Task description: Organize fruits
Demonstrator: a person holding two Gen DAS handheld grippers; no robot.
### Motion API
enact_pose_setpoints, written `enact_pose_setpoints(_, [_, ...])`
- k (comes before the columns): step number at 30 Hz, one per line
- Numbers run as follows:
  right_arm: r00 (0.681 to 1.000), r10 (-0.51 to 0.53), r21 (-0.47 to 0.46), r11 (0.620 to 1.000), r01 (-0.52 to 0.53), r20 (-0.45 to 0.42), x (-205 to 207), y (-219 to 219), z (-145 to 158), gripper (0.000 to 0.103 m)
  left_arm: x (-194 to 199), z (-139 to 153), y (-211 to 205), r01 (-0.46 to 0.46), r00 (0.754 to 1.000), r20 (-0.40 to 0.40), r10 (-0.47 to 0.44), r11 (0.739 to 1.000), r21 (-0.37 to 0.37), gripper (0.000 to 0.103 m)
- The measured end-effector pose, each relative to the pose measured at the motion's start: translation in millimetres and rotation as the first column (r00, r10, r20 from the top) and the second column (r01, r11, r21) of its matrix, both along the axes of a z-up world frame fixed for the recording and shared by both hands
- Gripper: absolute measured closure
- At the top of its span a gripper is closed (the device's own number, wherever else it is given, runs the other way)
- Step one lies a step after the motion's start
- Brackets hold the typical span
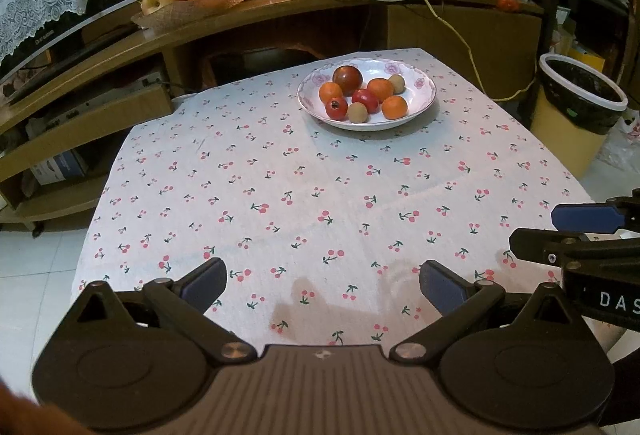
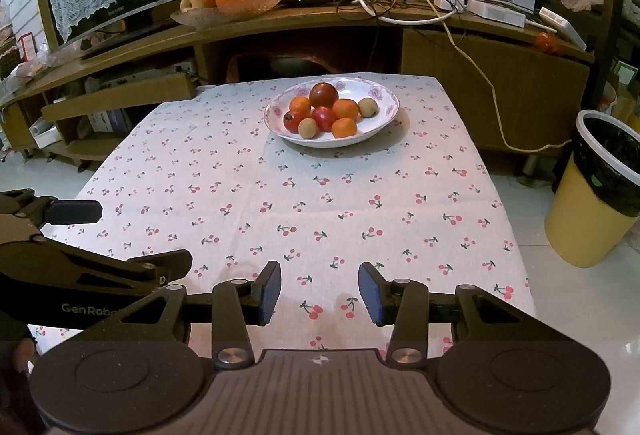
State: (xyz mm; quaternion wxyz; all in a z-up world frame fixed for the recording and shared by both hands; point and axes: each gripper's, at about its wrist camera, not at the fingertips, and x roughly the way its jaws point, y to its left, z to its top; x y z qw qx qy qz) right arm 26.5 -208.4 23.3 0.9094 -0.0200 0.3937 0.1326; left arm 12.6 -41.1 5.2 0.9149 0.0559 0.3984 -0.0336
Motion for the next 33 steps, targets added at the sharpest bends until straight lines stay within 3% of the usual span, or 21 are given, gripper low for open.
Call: enact_pose_setpoints(33, [1.000,0.010,-0.002,1.000,-0.010,-0.006,-1.0,2.2,-1.5,0.059,1.5,-2.3,3.4,-0.021,1.000,-0.020,0.020,0.999,-0.036,0.000])
